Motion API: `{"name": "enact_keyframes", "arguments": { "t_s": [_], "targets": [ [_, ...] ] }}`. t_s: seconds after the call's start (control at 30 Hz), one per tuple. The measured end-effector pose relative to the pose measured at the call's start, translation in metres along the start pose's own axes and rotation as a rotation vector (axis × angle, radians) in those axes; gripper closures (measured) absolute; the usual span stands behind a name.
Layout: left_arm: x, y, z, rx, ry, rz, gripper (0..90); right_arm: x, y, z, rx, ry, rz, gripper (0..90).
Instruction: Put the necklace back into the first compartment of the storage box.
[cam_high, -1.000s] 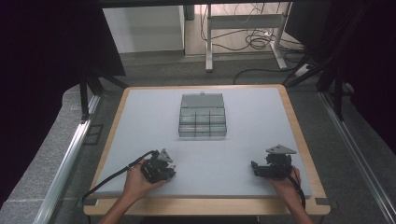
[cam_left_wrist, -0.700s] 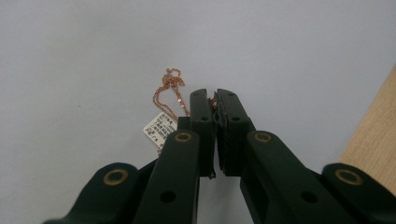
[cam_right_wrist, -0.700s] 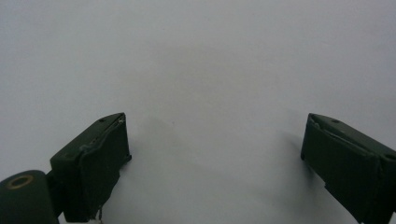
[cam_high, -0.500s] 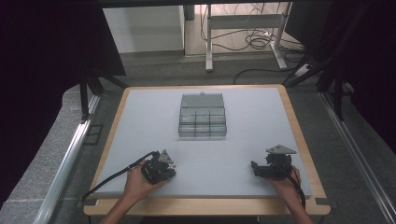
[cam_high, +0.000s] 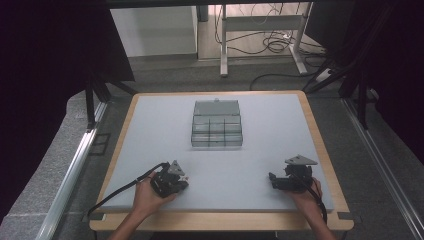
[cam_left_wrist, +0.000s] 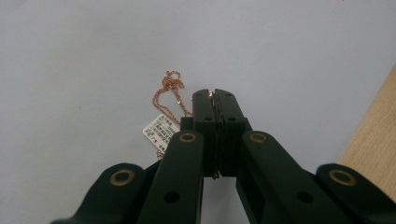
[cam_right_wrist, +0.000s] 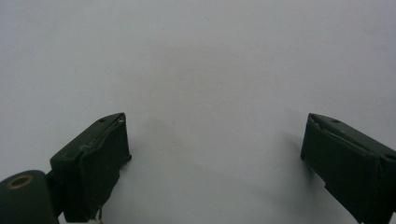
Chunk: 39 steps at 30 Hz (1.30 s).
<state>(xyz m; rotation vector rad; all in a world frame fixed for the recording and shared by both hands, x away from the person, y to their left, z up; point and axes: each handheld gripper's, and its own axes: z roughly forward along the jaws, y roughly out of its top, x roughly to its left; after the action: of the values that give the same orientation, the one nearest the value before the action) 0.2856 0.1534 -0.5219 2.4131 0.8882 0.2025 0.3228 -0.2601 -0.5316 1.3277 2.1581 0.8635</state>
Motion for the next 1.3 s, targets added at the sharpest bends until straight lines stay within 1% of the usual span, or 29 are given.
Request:
{"name": "enact_keyframes", "arguments": {
  "t_s": [0.1,0.43,0.47,0.5,0.53,0.6,0.87,0.97,1.17,1.3],
  "targets": [
    [0.001,0.000,-0.003,-0.014,-0.002,-0.007,89.5,0.000,0.000,0.000,-0.001,0.000,-0.001,7.3],
    [0.008,0.000,-0.020,-0.084,-0.014,-0.039,89.5,0.000,0.000,0.000,-0.001,0.000,-0.001,7.3],
    [0.009,0.000,-0.022,-0.093,-0.016,-0.043,89.5,0.000,0.000,0.000,-0.001,0.000,-0.001,7.3],
    [0.011,0.000,-0.027,-0.112,-0.018,-0.052,89.5,0.000,0.000,0.000,-0.001,0.000,-0.001,7.3],
    [0.011,0.000,-0.027,-0.112,-0.018,-0.052,89.5,0.000,0.000,0.000,-0.001,0.000,-0.001,7.3],
    [0.014,0.000,-0.033,-0.127,-0.024,-0.057,89.5,0.000,0.000,0.000,-0.001,0.000,-0.001,7.3],
    [0.026,-0.001,-0.056,-0.197,-0.051,-0.103,89.5,0.000,0.000,0.000,-0.001,0.000,-0.001,7.3],
    [0.028,-0.001,-0.063,-0.210,-0.042,-0.104,89.5,0.000,0.000,0.000,0.000,0.000,-0.001,7.3],
    [0.031,0.003,-0.076,-0.247,-0.047,-0.111,89.5,0.000,0.000,0.000,-0.001,-0.001,-0.001,7.3],
    [0.033,0.007,-0.082,-0.263,-0.051,-0.116,89.6,0.000,0.000,0.000,-0.001,-0.001,-0.001,7.3]
  ]
}}
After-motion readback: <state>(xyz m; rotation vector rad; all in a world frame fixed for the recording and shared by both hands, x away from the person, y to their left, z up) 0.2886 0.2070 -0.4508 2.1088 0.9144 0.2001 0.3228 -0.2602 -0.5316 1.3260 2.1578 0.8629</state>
